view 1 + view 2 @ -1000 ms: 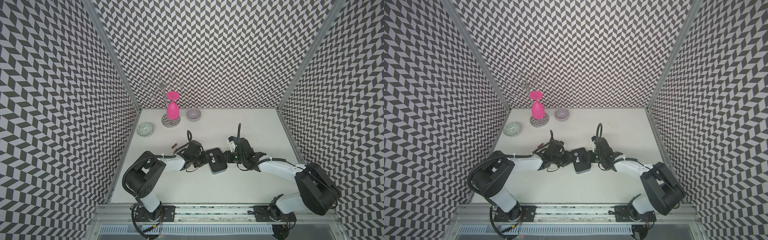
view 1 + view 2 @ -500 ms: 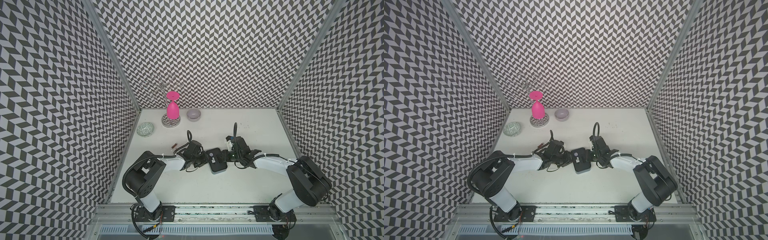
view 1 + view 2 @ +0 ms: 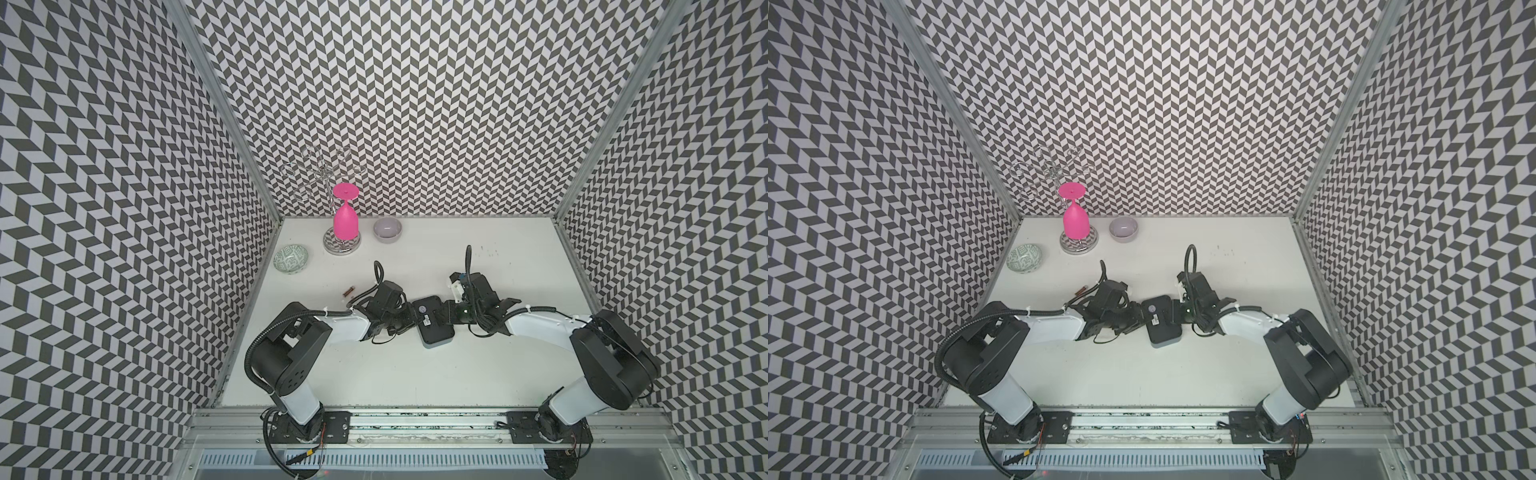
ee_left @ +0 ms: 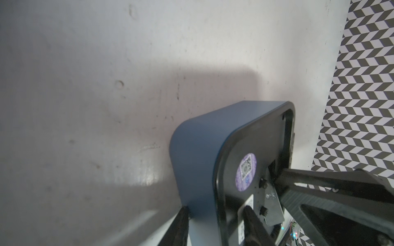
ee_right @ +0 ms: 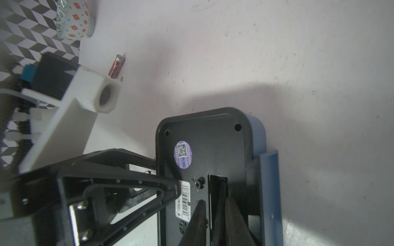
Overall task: Insert the battery into the alarm
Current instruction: Remove the cover from the alarm.
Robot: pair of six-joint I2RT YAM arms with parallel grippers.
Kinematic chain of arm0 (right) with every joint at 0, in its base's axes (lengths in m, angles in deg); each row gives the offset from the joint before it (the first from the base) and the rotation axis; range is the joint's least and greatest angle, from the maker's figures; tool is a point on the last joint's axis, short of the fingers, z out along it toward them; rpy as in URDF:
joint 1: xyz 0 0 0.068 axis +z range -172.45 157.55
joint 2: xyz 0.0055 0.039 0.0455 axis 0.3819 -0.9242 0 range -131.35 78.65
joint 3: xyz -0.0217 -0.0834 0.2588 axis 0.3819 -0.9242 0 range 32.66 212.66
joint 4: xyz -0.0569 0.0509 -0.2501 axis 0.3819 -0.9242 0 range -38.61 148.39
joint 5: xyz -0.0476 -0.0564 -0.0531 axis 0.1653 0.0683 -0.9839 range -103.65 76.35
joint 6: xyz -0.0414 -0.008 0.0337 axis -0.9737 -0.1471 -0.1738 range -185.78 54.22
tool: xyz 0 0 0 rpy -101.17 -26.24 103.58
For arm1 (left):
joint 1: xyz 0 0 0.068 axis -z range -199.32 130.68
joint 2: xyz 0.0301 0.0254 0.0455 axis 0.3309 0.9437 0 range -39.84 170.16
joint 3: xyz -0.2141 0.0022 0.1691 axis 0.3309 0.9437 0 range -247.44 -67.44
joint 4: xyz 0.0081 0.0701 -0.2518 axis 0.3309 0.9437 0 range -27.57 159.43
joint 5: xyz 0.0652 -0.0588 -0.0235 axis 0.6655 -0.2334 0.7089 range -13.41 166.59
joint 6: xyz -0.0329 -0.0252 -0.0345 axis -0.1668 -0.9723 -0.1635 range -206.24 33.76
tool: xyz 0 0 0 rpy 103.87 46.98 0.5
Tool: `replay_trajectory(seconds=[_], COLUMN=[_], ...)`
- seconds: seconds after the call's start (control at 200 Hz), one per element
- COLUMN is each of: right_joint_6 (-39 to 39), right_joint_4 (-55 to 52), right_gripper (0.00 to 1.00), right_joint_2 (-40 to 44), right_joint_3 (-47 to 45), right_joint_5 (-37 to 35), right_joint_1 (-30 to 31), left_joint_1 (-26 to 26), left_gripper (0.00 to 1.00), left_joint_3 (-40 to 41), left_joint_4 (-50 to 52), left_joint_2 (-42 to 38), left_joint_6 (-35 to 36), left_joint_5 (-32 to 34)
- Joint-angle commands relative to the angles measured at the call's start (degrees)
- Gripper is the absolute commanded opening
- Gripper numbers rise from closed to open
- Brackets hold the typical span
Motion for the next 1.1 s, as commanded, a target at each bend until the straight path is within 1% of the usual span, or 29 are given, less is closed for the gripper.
replay_trajectory(seconds=[0.0,0.2,0.471,0.946,1.097], right_joint_6=[-0.7,-0.9,-0.5,0.7,0.7], right_joint_4=[-1.2,-2.4,-3.2,-1.2,-1.1], right_gripper=[0.16,0.12,0.0,0.0,0.0], right_joint_2=[0.2,0.2,2.4,7.3,8.3], right_joint_3=[0.5,0.7,1.1,0.1,-0.5], right_joint_5=[-0.3,-1.5,-2.5,-2.5,-3.9], right_joint_1=[0.4,0.3,0.4,-0.2,-1.0], left_joint_1=[-0.3,-0.3,-0.3,-0.3,-0.4], left_gripper=[0.42,0.42,0.42,0.42,0.42], left_joint_3=[1.5,1.5,1.5,1.5,1.5], left_joint_4=[1.9,2.0,1.9,1.9,1.9], left_joint_2=[1.1,1.0,1.1,1.1,1.1], left_joint_6=[0.5,0.5,0.5,0.5,0.6], left_joint_5=[1.0,1.0,1.0,1.0,1.0])
